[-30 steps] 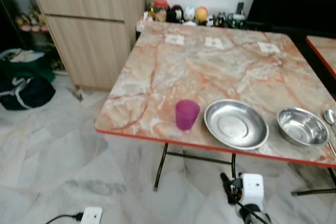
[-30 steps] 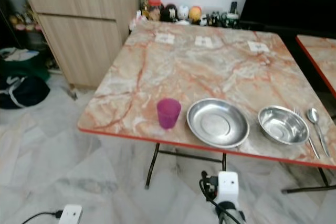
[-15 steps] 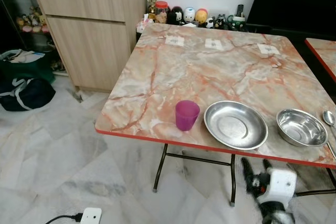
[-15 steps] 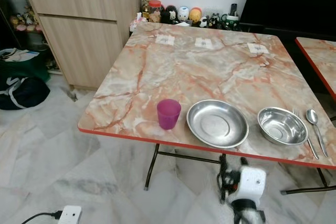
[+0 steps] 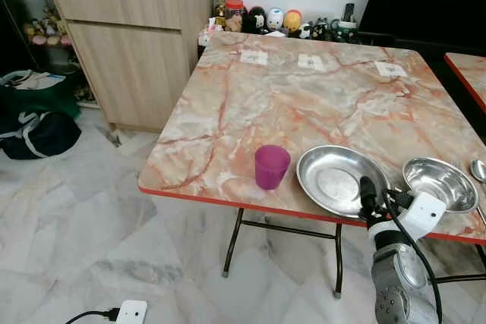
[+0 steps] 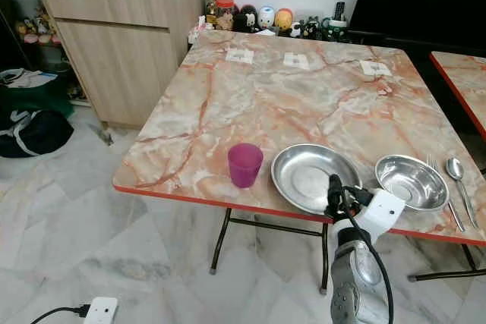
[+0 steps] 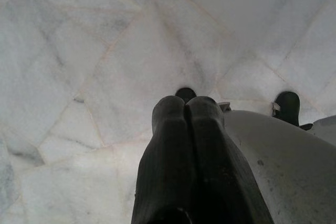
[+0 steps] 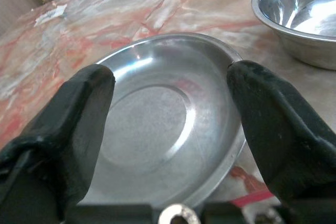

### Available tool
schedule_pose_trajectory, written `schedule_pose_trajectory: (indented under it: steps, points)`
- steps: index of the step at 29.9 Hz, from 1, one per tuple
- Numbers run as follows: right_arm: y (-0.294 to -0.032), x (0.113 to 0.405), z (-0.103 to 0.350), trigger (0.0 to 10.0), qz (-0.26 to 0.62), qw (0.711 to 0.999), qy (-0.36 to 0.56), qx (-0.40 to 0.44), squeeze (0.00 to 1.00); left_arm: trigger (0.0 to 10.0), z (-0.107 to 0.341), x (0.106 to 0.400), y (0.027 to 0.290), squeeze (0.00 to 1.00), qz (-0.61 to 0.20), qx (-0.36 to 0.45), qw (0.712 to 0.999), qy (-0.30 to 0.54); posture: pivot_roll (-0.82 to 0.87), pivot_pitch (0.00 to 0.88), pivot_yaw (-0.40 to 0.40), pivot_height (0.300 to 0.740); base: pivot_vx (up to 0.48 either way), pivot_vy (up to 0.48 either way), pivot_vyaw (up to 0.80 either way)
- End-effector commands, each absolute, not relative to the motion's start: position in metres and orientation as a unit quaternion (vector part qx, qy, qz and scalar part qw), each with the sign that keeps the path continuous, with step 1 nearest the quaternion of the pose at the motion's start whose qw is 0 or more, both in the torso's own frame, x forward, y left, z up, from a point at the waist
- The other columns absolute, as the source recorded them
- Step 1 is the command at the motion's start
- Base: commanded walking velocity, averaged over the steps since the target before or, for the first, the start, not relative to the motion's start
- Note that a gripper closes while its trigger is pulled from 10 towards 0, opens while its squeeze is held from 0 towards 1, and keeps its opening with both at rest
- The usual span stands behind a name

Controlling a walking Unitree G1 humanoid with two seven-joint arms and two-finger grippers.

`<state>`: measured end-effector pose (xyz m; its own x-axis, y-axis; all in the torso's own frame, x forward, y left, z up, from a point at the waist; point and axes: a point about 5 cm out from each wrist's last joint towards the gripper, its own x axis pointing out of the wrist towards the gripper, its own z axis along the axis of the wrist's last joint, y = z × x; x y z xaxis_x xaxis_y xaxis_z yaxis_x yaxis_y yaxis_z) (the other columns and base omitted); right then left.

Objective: Setting the table

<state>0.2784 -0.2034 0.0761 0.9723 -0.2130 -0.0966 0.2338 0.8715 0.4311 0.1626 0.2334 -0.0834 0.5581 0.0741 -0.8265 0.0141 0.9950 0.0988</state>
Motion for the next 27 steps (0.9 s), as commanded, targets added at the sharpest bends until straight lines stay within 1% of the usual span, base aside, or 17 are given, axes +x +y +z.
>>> schedule_pose_trajectory:
  steps: [1,2,3,9,13,20,23,27]
  points:
    - [-0.207,0.279,0.073,10.0,-0.137,0.96,0.037,0.241,1.0,10.0,-0.087,0.154,0.235,0.0,0.014,0.054,0.873,0.485,0.05,0.019,-0.069,0.74,0.0,0.0,0.0]
    - [-0.209,0.28,0.074,10.0,-0.141,0.959,0.035,0.242,0.04,10.0,-0.087,0.154,0.235,0.0,0.015,0.054,0.873,0.485,0.05,0.019,-0.069,0.74,0.0,0.0,0.0]
    - [-0.211,0.282,0.077,10.0,-0.15,0.958,0.03,0.241,0.0,10.0,-0.087,0.154,0.235,0.0,0.015,0.055,0.872,0.485,0.05,0.019,-0.068,0.74,0.0,0.0,0.0]
    - [-0.223,0.287,0.084,10.0,-0.176,0.954,0.029,0.24,0.0,10.0,-0.087,0.154,0.236,0.0,0.013,0.057,0.871,0.487,0.04,0.019,-0.066,0.74,0.0,0.0,0.0]
    - [-0.228,0.293,0.079,10.0,-0.184,0.952,0.065,0.234,0.0,10.0,-0.087,0.154,0.235,0.0,0.011,0.058,0.872,0.487,0.05,0.02,-0.068,0.74,0.0,0.0,0.0]
    - [-0.234,0.302,0.079,10.0,-0.211,0.936,0.076,0.272,0.0,10.0,-0.087,0.153,0.235,0.0,0.01,0.06,0.87,0.489,0.05,0.019,-0.068,0.74,0.0,0.0,0.0]
    - [-0.236,0.304,0.076,10.0,-0.211,0.937,0.094,0.263,0.0,10.0,-0.088,0.152,0.235,0.0,0.011,0.06,0.869,0.491,0.05,0.02,-0.068,0.74,0.0,0.0,0.0]
    - [-0.235,0.308,0.074,10.0,-0.217,0.92,0.096,0.311,0.0,10.0,-0.088,0.151,0.236,0.0,0.013,0.06,0.869,0.492,0.06,0.023,-0.069,0.74,0.0,0.0,0.0]
